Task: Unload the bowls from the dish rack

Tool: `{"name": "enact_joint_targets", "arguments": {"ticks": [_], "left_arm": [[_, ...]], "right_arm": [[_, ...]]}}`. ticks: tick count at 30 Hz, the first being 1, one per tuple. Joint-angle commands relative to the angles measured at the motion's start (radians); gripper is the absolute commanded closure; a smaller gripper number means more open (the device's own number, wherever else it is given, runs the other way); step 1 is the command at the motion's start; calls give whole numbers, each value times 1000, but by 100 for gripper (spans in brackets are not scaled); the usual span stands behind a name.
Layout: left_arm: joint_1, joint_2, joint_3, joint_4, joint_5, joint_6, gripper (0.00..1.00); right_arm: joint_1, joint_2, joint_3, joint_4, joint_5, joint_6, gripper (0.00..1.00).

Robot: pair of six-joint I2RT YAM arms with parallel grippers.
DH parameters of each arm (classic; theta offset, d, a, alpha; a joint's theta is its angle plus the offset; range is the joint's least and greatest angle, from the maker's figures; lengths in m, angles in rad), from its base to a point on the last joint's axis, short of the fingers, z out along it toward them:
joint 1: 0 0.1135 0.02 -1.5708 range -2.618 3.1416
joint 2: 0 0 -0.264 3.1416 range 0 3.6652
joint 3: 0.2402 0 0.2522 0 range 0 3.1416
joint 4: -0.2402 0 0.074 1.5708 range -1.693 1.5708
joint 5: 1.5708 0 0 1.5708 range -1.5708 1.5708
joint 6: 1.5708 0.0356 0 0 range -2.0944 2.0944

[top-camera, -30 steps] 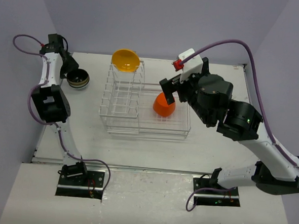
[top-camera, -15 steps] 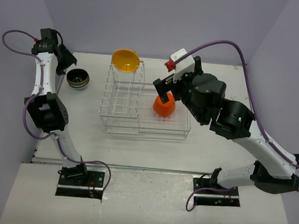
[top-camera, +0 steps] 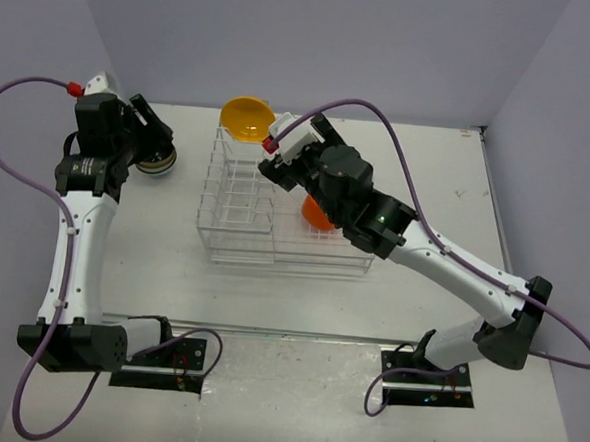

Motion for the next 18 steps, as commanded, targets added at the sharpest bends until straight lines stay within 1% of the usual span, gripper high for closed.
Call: {"name": "enact_joint_targets", "arguments": {"ticks": [1,5,10,14,18], "left_arm": [[6,-49,-59,62,-79,74,29],[7,-86,-53,31,-107,114,28],[6,-123,-134,77,-40,94,28],[7,-121,-188,117,-8,75,28],[7,-101,-228,148,-4,77,29]], "right_arm": [[-54,61,48,175,-94,-77,14],[-136,134,89,185,-201,-70,24],[-243,239,187,176,-331,-30,25],[-280,306,277,150,-443,-4,26],[-298,377,381,53,-489,8,27]]}}
